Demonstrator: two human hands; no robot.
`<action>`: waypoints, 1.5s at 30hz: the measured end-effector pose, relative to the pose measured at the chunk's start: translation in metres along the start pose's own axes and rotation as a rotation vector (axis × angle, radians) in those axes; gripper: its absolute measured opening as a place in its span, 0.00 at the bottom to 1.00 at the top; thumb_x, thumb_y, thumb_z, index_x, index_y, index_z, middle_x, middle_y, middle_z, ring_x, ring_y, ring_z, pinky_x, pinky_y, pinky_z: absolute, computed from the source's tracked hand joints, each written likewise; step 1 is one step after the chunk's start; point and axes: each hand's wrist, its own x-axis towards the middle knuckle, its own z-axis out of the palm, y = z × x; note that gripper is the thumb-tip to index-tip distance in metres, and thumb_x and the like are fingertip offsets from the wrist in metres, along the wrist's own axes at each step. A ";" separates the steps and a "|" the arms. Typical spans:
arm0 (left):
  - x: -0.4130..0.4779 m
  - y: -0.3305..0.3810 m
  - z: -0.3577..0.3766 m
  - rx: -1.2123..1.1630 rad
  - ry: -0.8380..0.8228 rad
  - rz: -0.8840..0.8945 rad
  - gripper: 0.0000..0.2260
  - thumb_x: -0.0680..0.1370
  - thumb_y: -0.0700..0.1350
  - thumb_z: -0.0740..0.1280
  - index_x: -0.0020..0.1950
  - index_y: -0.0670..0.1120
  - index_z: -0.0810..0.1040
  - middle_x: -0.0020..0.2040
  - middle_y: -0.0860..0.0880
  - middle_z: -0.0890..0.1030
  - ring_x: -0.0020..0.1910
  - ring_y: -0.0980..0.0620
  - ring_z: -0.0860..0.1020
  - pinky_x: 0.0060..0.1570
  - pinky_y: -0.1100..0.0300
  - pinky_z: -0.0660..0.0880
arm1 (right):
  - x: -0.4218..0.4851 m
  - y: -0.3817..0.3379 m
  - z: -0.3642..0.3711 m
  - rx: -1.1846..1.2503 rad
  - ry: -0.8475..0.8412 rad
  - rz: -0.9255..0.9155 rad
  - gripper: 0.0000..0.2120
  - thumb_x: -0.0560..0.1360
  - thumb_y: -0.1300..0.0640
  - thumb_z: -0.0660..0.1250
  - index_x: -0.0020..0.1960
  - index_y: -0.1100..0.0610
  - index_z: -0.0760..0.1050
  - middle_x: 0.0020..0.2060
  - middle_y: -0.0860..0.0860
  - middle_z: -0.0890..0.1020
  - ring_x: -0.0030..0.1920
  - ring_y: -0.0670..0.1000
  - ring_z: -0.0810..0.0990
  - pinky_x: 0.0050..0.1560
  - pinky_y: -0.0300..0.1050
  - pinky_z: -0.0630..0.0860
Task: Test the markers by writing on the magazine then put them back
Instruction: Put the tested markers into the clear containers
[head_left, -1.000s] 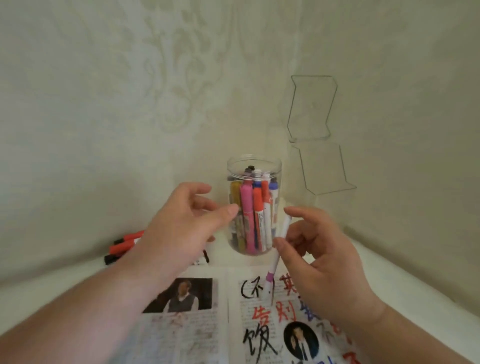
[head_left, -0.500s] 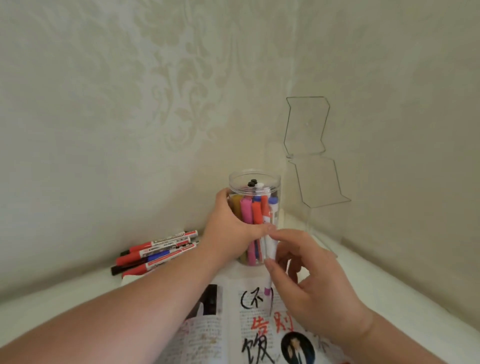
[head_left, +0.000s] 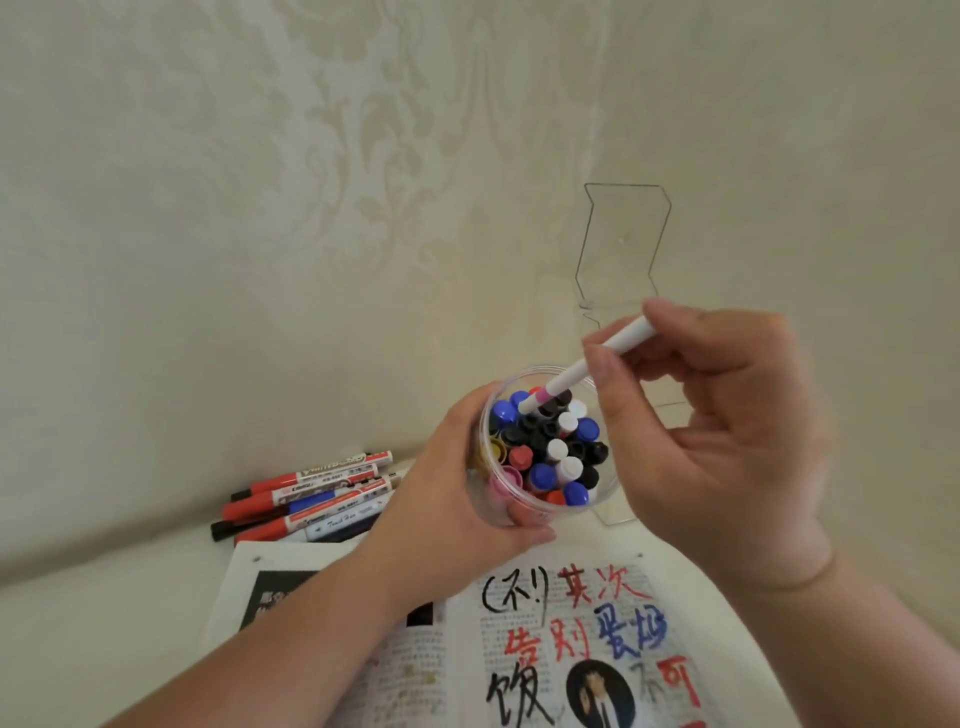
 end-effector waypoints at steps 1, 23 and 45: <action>-0.001 0.000 0.000 0.007 0.001 0.014 0.48 0.62 0.45 0.85 0.70 0.71 0.60 0.66 0.71 0.71 0.66 0.64 0.75 0.62 0.66 0.74 | -0.004 0.002 0.001 -0.022 -0.003 -0.014 0.22 0.75 0.73 0.70 0.60 0.52 0.69 0.47 0.54 0.81 0.45 0.52 0.85 0.46 0.45 0.80; -0.003 -0.014 0.005 0.033 -0.036 0.117 0.51 0.63 0.53 0.84 0.78 0.56 0.58 0.71 0.60 0.72 0.68 0.57 0.76 0.64 0.49 0.76 | -0.033 -0.004 -0.014 0.008 -0.084 -0.009 0.16 0.75 0.68 0.72 0.59 0.55 0.74 0.45 0.60 0.81 0.41 0.63 0.85 0.38 0.55 0.80; 0.010 -0.007 0.009 -0.060 0.046 -0.222 0.41 0.66 0.53 0.82 0.74 0.59 0.65 0.64 0.65 0.75 0.61 0.70 0.74 0.62 0.67 0.74 | -0.019 -0.013 -0.018 -0.097 0.291 0.283 0.20 0.82 0.51 0.68 0.62 0.68 0.72 0.50 0.62 0.81 0.42 0.52 0.83 0.47 0.37 0.76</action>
